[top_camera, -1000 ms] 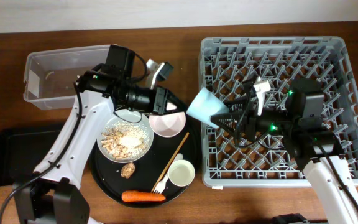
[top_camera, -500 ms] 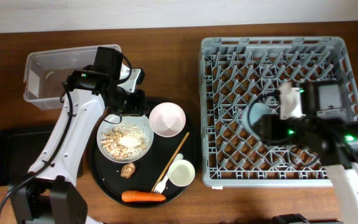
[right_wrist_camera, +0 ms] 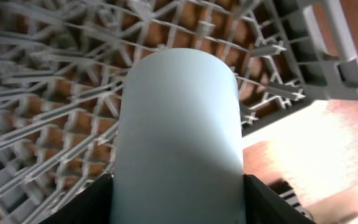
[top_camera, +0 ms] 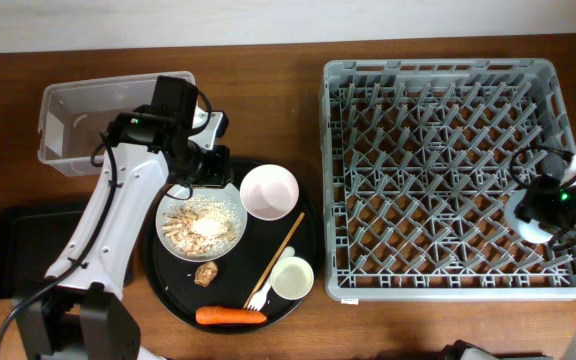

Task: Sort waste into correct bins and load items into the dishwasher rack
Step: 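Place the cup upside down in the rack's right side with right gripper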

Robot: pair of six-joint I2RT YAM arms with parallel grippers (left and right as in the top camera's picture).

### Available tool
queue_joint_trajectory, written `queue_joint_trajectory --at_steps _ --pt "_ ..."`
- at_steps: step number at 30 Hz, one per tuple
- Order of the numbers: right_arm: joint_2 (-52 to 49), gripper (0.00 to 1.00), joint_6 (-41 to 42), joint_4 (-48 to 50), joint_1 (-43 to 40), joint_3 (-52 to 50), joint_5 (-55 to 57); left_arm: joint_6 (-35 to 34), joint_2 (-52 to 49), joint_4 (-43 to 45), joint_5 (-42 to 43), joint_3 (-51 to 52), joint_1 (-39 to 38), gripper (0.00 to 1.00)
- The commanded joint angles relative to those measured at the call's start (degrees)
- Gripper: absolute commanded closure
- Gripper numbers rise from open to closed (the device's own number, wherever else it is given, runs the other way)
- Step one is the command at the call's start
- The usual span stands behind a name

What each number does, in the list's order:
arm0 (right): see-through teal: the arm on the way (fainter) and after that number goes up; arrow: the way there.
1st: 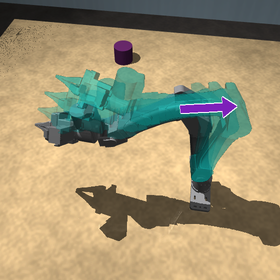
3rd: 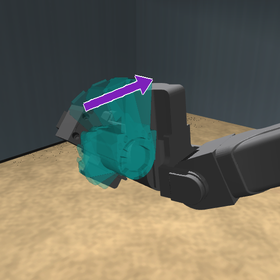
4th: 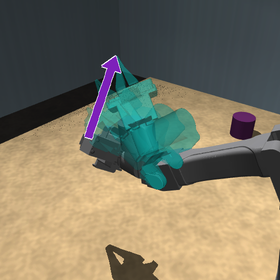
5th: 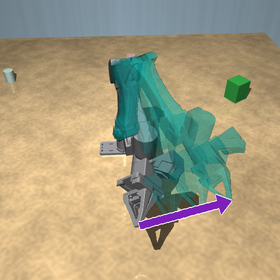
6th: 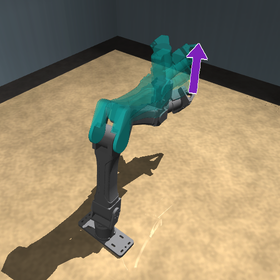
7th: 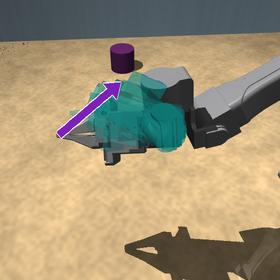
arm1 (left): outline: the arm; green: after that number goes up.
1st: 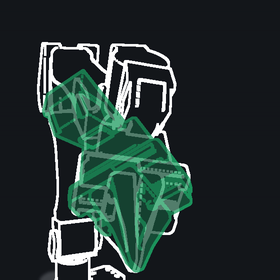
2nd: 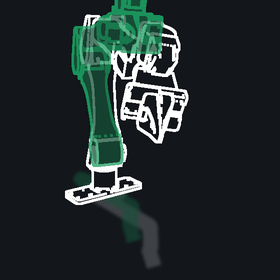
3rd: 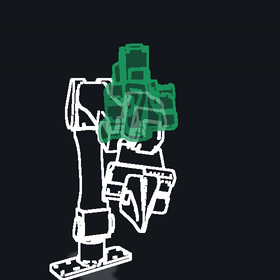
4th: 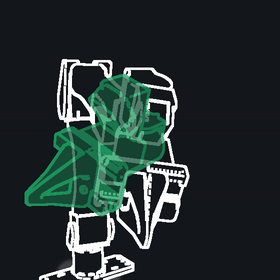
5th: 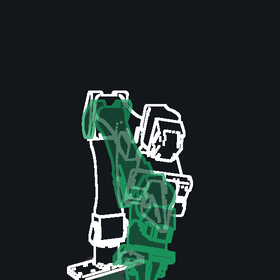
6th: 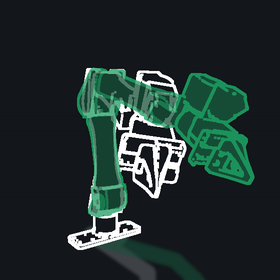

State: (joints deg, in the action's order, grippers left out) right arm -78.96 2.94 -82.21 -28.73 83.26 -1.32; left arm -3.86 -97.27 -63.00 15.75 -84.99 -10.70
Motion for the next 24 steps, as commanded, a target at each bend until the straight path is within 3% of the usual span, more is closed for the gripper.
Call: queue_joint_trajectory --at_steps 1,24 --pt "-3.9 0.39 -0.3 0.0 -3.4 0.8 0.0 0.5 0.7 -0.1 -0.6 -0.7 0.0 0.69" --pt "-11.2 0.35 2.5 0.6 -8.5 0.5 1.8 0.5 0.7 -1.0 -0.6 -0.7 0.0 0.69"
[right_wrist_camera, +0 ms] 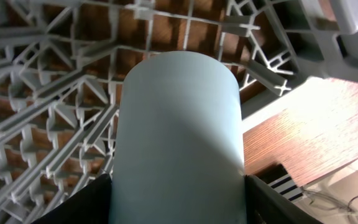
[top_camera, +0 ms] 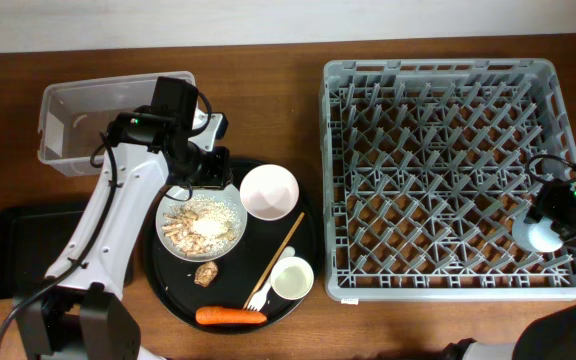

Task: Sort waste into correct bins and load items into the dishwasher rack
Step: 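Place the cup upside down in the rack's right side with right gripper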

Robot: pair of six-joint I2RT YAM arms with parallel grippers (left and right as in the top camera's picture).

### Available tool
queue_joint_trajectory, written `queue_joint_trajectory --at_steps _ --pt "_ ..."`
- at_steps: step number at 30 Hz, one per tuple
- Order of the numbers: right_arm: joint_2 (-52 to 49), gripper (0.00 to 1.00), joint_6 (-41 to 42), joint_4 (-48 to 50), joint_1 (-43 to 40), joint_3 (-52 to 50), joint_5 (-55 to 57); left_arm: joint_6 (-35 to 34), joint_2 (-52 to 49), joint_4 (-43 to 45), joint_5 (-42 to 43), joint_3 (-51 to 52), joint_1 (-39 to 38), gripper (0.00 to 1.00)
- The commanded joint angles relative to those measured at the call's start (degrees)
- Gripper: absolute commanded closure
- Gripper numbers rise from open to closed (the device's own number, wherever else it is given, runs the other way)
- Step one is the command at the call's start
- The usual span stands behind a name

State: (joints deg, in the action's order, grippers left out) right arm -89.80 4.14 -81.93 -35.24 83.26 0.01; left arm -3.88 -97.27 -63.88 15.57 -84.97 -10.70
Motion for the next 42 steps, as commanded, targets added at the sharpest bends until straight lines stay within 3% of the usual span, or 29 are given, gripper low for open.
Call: queue_joint_trajectory --at_steps 1,20,30,42 --pt "-0.5 0.35 1.5 0.4 -2.5 0.5 0.4 0.5 0.7 -0.1 -0.4 -0.7 0.0 0.69" --pt "-4.5 0.32 1.9 1.5 -3.0 0.5 -3.3 0.5 0.7 -0.1 -0.4 -0.7 0.0 0.69" --pt "-4.3 0.32 1.7 -2.5 -3.0 9.0 -4.7 0.5 0.7 -0.1 -0.4 -0.7 0.0 0.69" --pt "-4.8 0.32 1.7 5.2 -3.0 -1.9 -4.1 0.5 0.7 -0.5 -0.4 -0.7 0.0 0.69"
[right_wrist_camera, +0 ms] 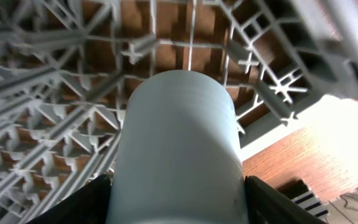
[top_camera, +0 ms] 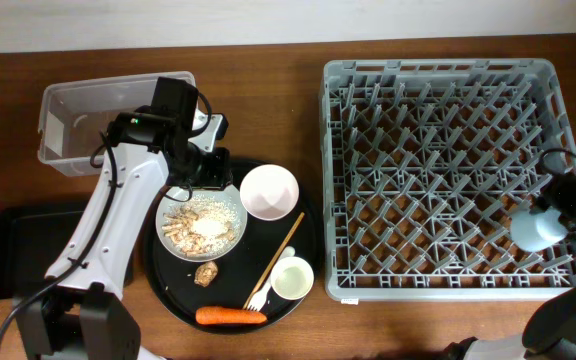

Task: Sort waste into correct bins and load items into the dishwasher rack
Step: 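Place the cup upside down in the rack's right side with right gripper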

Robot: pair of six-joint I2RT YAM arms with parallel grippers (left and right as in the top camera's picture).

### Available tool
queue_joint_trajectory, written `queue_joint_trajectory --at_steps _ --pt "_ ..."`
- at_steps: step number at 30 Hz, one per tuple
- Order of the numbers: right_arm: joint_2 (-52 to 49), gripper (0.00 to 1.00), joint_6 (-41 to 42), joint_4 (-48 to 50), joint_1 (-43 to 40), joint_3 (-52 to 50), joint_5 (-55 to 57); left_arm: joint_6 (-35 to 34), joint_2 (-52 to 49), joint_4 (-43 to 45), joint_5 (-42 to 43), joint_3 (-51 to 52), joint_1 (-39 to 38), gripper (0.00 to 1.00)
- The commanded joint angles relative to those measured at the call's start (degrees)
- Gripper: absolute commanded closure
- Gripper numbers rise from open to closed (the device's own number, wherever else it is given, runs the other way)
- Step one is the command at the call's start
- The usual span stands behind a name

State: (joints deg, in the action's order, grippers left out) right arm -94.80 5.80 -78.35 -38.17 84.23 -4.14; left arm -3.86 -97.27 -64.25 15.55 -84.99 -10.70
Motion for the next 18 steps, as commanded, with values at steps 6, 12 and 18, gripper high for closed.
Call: queue_joint_trajectory --at_steps 6,12,18 --pt "0.3 0.09 0.3 2.5 -0.1 -4.0 -0.6 0.5 0.7 -0.1 -0.4 -0.7 0.0 0.69" --pt "0.4 0.01 0.2 -0.3 -0.1 -0.3 -4.9 0.5 0.7 -0.3 -0.4 -0.7 0.0 0.69" --pt "3.8 0.01 -5.8 -5.7 2.0 6.6 -16.9 0.5 0.7 -2.4 0.6 -0.7 0.0 0.59"
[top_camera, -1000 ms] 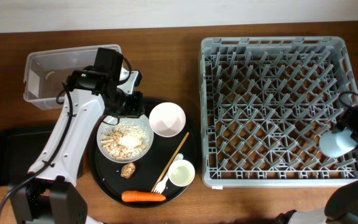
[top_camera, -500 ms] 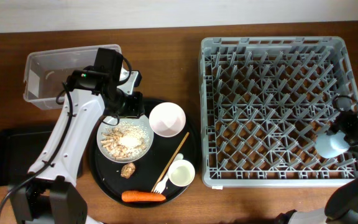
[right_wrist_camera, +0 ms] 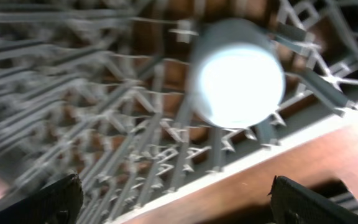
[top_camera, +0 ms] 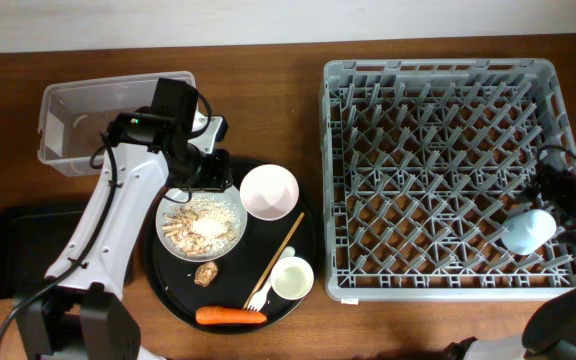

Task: Sort waste into correct bins and load items into the dishwasher rack
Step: 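Place the cup upside down in the rack's right side with right gripper, then grasp the white cup with the left gripper and lift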

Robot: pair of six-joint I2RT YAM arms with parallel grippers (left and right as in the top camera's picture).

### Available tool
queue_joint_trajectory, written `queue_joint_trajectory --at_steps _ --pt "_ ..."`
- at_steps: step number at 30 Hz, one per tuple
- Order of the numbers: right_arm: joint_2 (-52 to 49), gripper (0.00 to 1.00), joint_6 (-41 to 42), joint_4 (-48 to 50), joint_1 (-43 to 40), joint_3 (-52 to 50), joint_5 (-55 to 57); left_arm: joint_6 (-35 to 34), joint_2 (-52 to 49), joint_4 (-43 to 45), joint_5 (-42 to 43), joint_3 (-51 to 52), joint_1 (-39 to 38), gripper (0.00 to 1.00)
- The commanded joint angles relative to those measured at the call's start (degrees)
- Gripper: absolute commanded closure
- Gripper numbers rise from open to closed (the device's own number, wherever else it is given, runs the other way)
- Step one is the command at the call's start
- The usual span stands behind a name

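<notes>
A pale blue cup (right_wrist_camera: pixel 238 78) stands bottom-up in the grey dishwasher rack (top_camera: pixel 438 75), near its right front corner (top_camera: pixel 528 230). My right gripper (right_wrist_camera: pixel 179 208) is open and drawn back from the cup, its fingers (right_wrist_camera: pixel 48 199) wide apart and empty; overhead it hangs at the rack's right edge (top_camera: pixel 571 195). My left gripper (top_camera: pixel 206 168) hovers at the far rim of a plate of food scraps (top_camera: pixel 201 225); its jaws are not visible. A white bowl (top_camera: pixel 269 190), small cup (top_camera: pixel 293 278), fork (top_camera: pixel 258 296), chopstick (top_camera: pixel 278 255) and carrot (top_camera: pixel 230 316) lie on the round black tray (top_camera: pixel 168 280).
A clear plastic bin (top_camera: pixel 78 130) stands at the back left, and a flat black bin (top_camera: pixel 18 250) at the front left. A brown food lump (top_camera: pixel 206 273) sits on the tray below the plate. Bare wood lies between tray and rack.
My right gripper has opened and let go of the pale blue cup, which now stands in the rack's right front corner. The gripper sits back from it. The left arm has not moved.
My right gripper held the pale blue cup over the rack's right side, then lower and closer to the right front corner, still shut on it. Now the cup rests in the rack and the gripper is open. The left arm stayed by the plate throughout.
</notes>
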State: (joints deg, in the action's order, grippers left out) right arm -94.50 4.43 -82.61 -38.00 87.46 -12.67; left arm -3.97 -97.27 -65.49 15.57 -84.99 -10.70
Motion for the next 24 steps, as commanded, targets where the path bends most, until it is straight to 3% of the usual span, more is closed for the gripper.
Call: queue_joint_trajectory --at_steps 1,6,13,19,24 --pt "4.9 0.01 -6.0 -1.6 3.3 3.5 -10.8 0.6 0.7 -1.9 1.7 -0.7 0.0 0.56" --pt "10.7 0.01 -13.6 -2.6 14.3 3.5 -17.6 0.6 0.7 -5.9 7.8 -0.1 -2.2 0.53" --pt "10.8 0.01 -14.5 -5.0 27.2 3.1 -13.5 0.5 0.7 -14.7 4.9 0.0 -10.8 0.51" --pt "10.8 0.01 -12.5 -5.1 29.8 3.1 -9.3 -4.6 0.7 -17.2 -2.7 2.0 -18.8 0.49" --pt "10.8 0.01 -12.5 -5.2 29.7 3.1 -9.3 -8.9 0.7 -14.0 -4.5 6.6 -24.5 0.49"
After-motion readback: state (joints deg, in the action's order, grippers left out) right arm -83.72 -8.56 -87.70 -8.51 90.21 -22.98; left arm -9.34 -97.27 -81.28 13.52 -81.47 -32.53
